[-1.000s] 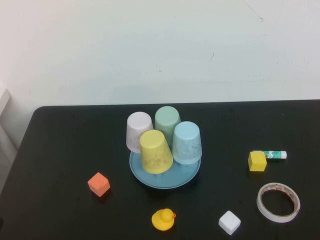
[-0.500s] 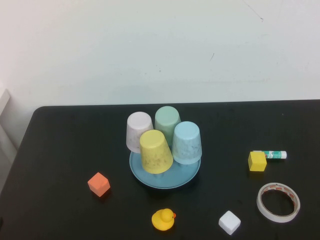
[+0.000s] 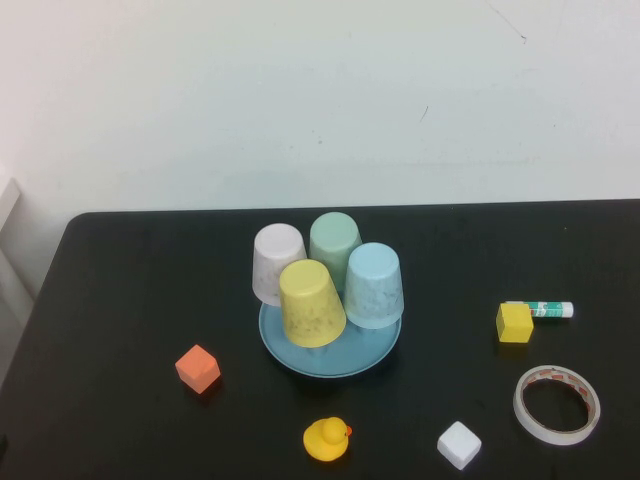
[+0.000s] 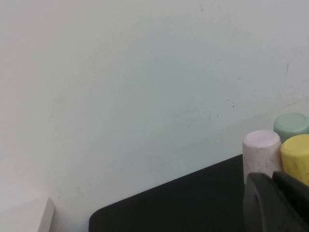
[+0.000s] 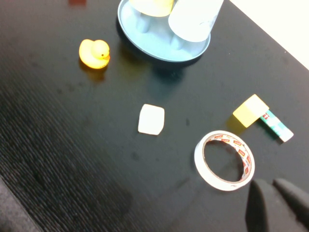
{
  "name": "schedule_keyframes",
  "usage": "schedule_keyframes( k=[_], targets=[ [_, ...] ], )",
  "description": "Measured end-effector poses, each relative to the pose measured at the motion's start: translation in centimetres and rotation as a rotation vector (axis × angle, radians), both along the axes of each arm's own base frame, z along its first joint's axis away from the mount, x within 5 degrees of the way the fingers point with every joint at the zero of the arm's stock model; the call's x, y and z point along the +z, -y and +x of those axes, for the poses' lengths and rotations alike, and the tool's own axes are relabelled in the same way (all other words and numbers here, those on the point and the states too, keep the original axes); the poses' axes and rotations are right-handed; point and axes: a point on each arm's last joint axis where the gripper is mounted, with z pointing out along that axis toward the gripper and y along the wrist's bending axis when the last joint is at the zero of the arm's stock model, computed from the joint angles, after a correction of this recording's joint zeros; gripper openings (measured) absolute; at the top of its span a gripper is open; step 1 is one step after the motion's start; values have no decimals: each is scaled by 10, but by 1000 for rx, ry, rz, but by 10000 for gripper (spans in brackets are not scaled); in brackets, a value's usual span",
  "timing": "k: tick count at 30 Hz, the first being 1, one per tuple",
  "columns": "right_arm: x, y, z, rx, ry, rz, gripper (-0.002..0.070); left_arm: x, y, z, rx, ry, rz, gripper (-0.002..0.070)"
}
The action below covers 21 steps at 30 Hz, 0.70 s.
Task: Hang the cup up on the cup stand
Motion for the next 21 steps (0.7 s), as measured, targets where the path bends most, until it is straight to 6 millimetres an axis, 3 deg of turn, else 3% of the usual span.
schedule_keyframes(
  k=[21],
  targets=[
    [0,0,0,0,0,0,-2,0,-1,0,5,-1,4,-1]
  ],
)
